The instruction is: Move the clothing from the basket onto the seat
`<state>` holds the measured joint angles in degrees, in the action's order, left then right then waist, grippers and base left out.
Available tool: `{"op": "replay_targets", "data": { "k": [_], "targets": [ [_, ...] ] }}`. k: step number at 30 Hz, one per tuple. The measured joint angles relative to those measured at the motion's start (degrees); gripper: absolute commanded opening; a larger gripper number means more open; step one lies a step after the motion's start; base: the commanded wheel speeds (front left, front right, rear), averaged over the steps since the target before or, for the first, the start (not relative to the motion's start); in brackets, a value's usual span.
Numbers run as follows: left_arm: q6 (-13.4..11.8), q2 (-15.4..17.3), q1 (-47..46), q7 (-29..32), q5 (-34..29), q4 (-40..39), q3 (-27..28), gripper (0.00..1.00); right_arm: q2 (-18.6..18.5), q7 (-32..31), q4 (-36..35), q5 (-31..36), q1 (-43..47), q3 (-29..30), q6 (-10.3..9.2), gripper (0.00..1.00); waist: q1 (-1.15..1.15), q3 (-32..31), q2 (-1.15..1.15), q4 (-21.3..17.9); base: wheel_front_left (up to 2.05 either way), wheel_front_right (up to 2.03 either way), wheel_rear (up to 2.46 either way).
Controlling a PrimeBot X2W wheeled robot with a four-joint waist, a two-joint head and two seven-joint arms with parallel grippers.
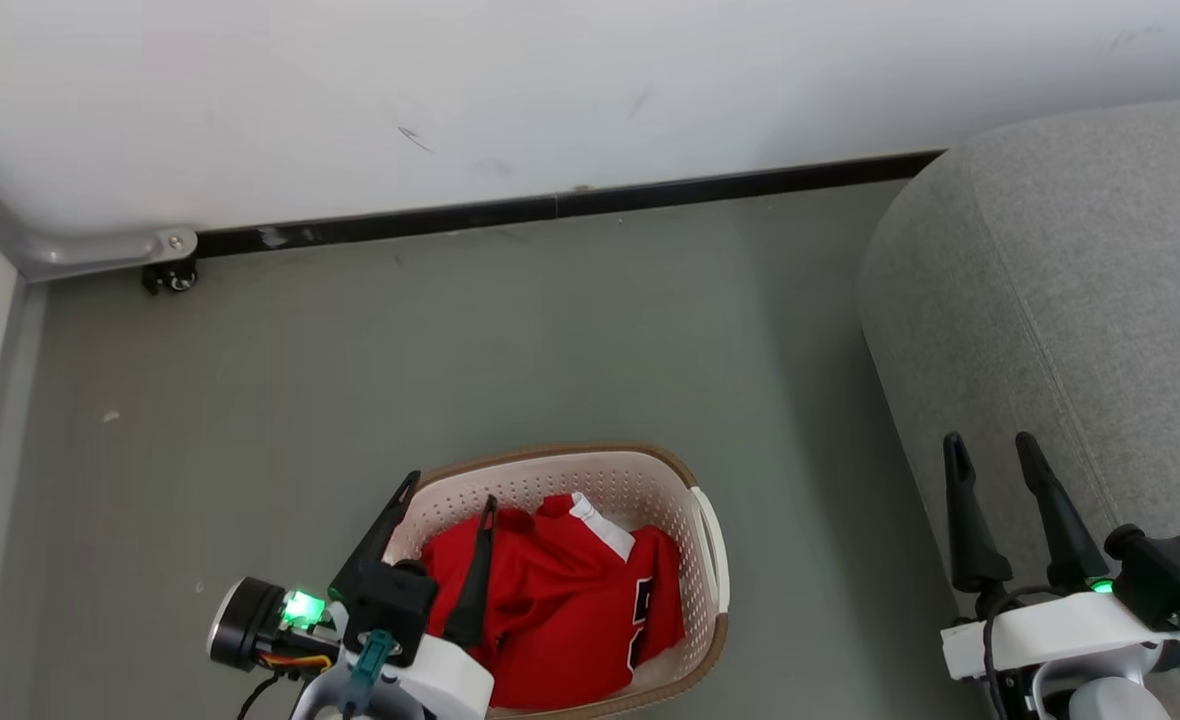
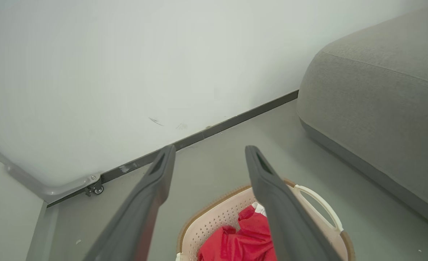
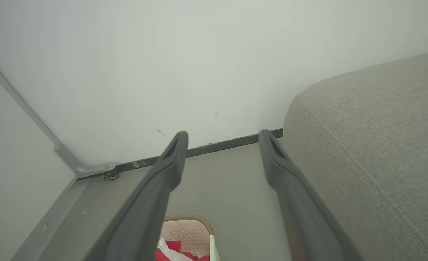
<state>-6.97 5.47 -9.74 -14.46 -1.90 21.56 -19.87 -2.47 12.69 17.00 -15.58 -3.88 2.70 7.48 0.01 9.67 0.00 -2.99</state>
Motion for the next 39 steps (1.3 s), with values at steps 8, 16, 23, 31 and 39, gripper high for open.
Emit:
{"op": "replay_targets", "data": {
  "k": [8,16,23,31,39],
  "targets": [
    [1.8,0.2,-4.3,0.0,-2.0,3.6,-1.9,1.00,0.0,0.4,-1.3,-0.6,0.0,0.1,0.00,1.00,0.00,3.8,0.00,-1.7,0.00,0.00,0.00],
    [2.5,0.9,-8.9,0.0,-3.6,7.4,-2.8,1.00,0.0,0.9,-2.8,-1.2,-1.9,-0.1,0.00,1.00,0.00,8.1,0.00,-3.8,0.00,0.00,0.00],
    [3.0,1.0,-10.8,0.0,-4.1,11.7,-3.2,1.00,0.0,1.0,-3.4,-2.6,-2.4,-1.2,0.00,1.00,0.00,11.7,0.00,-5.8,0.00,0.00,0.00],
    [3.5,2.0,-15.2,0.4,-5.4,15.9,-3.5,1.00,0.0,1.4,-3.5,-4.3,-4.5,-2.0,0.00,1.00,0.00,15.7,0.00,-8.2,0.00,0.00,0.00],
    [3.5,2.7,-18.8,1.4,-6.2,19.2,-3.7,1.00,0.0,1.4,-3.5,-5.8,-5.8,-2.8,0.00,1.00,0.00,19.6,0.00,-10.5,0.00,0.00,0.00]
  ]
}}
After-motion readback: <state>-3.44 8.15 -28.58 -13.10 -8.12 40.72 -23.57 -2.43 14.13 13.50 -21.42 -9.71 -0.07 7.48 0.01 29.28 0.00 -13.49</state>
